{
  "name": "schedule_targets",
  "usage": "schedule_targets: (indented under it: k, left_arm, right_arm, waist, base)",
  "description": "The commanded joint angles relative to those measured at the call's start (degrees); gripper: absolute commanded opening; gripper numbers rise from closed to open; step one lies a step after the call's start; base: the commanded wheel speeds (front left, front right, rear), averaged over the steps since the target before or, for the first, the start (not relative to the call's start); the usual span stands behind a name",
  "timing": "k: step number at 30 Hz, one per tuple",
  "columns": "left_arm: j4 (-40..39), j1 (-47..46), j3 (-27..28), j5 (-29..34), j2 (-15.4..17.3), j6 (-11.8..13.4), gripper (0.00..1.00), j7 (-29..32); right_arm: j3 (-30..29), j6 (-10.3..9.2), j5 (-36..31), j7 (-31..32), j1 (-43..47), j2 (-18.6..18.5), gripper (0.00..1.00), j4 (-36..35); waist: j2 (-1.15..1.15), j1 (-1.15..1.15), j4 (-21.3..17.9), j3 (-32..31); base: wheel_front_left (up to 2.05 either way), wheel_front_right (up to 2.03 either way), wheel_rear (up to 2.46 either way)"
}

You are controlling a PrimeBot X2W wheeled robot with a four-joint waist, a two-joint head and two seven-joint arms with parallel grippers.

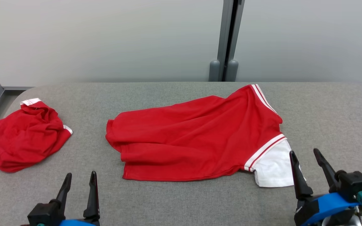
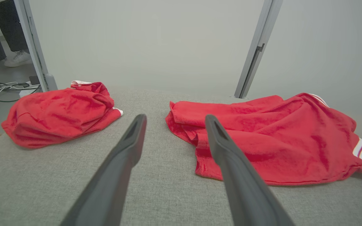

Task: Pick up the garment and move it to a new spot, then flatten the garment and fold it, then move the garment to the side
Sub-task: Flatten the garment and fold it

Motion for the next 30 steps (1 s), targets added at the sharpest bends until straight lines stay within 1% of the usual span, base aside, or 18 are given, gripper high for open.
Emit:
schedule_targets:
  k: [1, 6, 8, 10, 16, 30]
  left_arm:
    - [-0.05, 0.97, 0.05, -0.10, 0.25, 0.29, 1.00, 0.17]
    - [-0.08, 2.08, 0.19, -0.33, 0.34, 0.80, 1.00, -0.03]
    - [0.10, 2.15, 0.15, -0.29, 0.26, 0.85, 1.00, -0.10]
    - [0.27, 2.05, 0.10, -0.23, 0.17, 0.92, 1.00, -0.19]
    - [0.53, 1.36, -0.26, -0.03, 0.47, 0.85, 1.00, -0.01]
    - [-0.52, 0.67, -0.61, -0.58, 1.13, 1.31, 1.00, 1.65]
  right_arm:
    - [-0.19, 0.01, -0.29, 0.50, 1.46, 0.29, 1.00, -0.95]
    - [-1.00, 0.01, -0.27, 2.84, 4.97, 0.67, 1.00, -5.04]
    - [-1.49, 0.01, -1.38, 3.53, 5.75, 0.72, 1.00, -5.62]
    - [-1.40, 0.01, -0.79, 3.78, 6.36, 0.75, 1.00, -6.09]
    - [-0.71, 0.01, 0.91, 4.03, 7.01, 0.76, 1.00, -6.43]
    - [-0.91, 0.01, 2.47, 3.32, 6.24, 0.76, 1.00, -5.25]
  waist:
    - [0.01, 0.01, -0.39, -0.45]
    - [0.01, 0.01, -1.34, -0.59]
    - [0.01, 0.01, -1.64, -0.53]
    - [0.01, 0.01, -1.90, -0.48]
    - [0.01, 0.01, -2.34, -0.38]
    - [0.01, 0.01, -2.24, 0.41]
  base:
    - [0.00, 0.00, 0.00]
    - [0.00, 0.00, 0.00]
    - [0.00, 0.00, 0.00]
    - [0.00, 0.00, 0.00]
    - [0.00, 0.00, 0.00]
    - [0.00, 0.00, 0.00]
